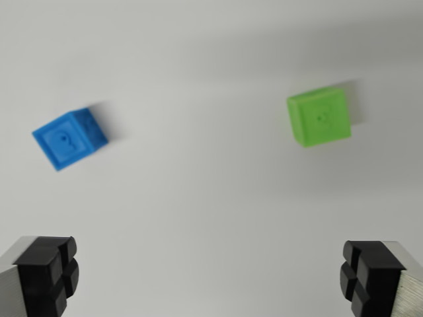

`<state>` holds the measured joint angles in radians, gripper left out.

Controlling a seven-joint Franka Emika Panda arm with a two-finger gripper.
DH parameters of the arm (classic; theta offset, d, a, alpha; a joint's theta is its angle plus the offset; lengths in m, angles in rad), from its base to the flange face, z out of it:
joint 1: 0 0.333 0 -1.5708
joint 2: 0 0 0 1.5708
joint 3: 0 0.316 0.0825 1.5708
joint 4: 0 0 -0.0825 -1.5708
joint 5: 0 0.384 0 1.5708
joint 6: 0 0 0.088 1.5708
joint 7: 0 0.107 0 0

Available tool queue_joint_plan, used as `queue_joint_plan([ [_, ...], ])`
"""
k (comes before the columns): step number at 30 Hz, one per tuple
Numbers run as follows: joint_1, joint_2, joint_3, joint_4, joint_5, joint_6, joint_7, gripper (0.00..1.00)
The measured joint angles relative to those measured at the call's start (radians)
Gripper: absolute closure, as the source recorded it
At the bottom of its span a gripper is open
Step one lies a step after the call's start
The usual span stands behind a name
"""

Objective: Stack cube

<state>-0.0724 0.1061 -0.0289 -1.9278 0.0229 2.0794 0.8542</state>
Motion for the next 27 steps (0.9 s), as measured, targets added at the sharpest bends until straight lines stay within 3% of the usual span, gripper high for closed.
queue_joint_plan([
  [27, -0.002, 0.012, -0.005, -0.013, 0.000, 0.020, -0.019, 0.00],
])
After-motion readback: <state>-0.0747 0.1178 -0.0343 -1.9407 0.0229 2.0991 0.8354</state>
